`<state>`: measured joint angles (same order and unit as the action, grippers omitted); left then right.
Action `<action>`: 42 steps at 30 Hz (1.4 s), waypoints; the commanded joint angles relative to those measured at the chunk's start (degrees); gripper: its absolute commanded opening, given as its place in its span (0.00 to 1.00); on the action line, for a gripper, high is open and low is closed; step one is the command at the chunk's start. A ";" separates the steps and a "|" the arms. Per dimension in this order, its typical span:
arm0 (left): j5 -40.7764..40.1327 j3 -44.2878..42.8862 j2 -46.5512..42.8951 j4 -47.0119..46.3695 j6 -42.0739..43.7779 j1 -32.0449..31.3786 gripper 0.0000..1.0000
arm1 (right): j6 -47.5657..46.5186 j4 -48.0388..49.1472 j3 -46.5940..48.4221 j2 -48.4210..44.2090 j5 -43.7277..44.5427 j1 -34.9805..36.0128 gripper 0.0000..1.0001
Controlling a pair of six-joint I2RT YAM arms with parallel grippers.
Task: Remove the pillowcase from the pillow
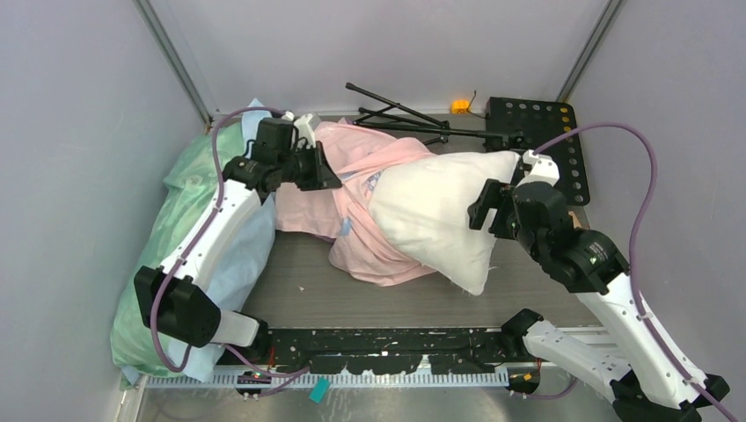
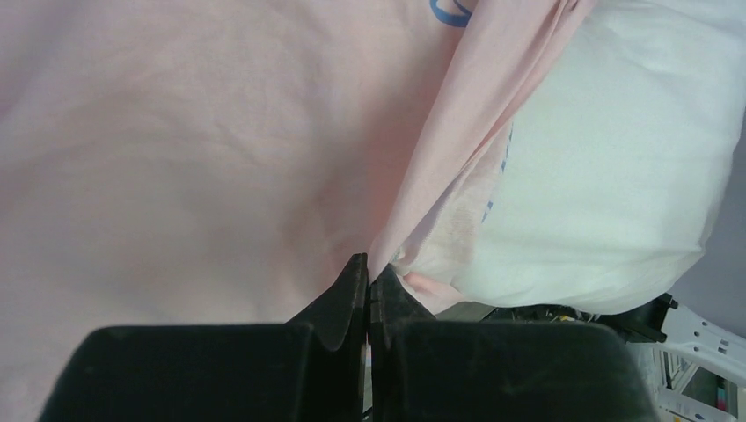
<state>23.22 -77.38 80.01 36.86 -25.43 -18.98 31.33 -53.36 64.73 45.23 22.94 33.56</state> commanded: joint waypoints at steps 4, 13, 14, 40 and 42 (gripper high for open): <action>-0.37 1.89 -4.68 -0.25 1.34 1.45 0.05 | -5.64 -2.72 9.00 6.72 -2.98 -0.22 0.86; -16.08 -9.34 -2.37 9.82 10.64 -12.57 0.61 | -6.75 1.63 12.51 17.86 -5.63 -0.24 0.90; -17.51 -10.72 -1.87 9.47 10.94 -14.57 0.62 | -6.59 2.29 12.19 18.87 -4.68 -0.32 0.90; -30.11 -42.93 36.26 12.09 9.87 -22.81 0.29 | 1.23 15.90 -19.67 9.82 -17.04 -8.25 0.00; -32.79 -40.65 34.10 12.10 9.70 -21.41 0.22 | 1.67 13.96 -19.45 8.46 -14.43 -8.32 0.00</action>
<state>-1.83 -119.83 118.26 47.72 -15.35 -42.57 32.32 -31.44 47.03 55.44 6.72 25.02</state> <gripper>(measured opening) 0.269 0.032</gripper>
